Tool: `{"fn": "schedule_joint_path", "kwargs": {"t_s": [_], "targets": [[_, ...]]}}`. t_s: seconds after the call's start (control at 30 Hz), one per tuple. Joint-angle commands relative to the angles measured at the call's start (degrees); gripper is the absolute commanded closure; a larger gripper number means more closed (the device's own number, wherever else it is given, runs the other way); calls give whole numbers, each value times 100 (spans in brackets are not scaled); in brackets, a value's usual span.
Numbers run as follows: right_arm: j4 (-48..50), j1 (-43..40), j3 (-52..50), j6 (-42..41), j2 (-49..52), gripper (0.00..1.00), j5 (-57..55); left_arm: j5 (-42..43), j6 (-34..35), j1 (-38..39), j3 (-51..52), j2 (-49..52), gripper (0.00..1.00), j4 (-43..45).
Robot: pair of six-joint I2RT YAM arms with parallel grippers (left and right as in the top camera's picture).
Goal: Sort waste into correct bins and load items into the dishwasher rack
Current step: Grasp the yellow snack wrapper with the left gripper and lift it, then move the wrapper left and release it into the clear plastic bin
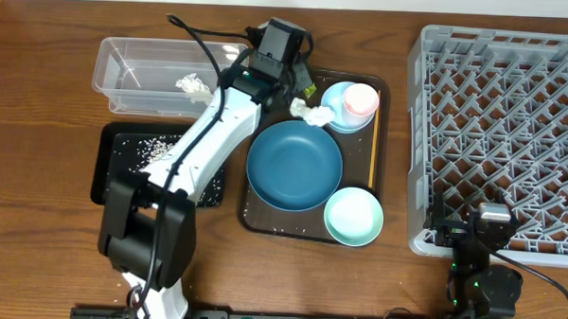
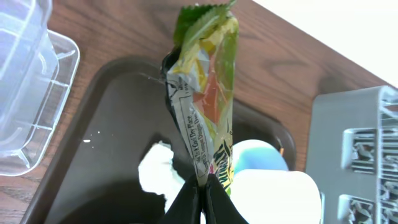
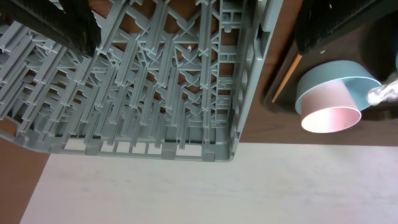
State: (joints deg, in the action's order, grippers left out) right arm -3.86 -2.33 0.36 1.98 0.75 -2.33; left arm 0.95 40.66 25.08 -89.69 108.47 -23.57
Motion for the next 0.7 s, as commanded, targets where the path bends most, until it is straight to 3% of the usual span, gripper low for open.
{"fn": "schedule_joint_path", "kwargs": {"t_s": [0.0,0.4,0.67], "targets": [[-24,-39,-4,44,-4,1,-20,-13,-238,0,-11,-280,94,-20],[-24,-39,-4,44,-4,1,-20,-723,-201,-785,-11,-776,94,-107],[-24,-39,-4,44,-4,1,-20,-752,588,-1655,-9,-577,94,-925]]}}
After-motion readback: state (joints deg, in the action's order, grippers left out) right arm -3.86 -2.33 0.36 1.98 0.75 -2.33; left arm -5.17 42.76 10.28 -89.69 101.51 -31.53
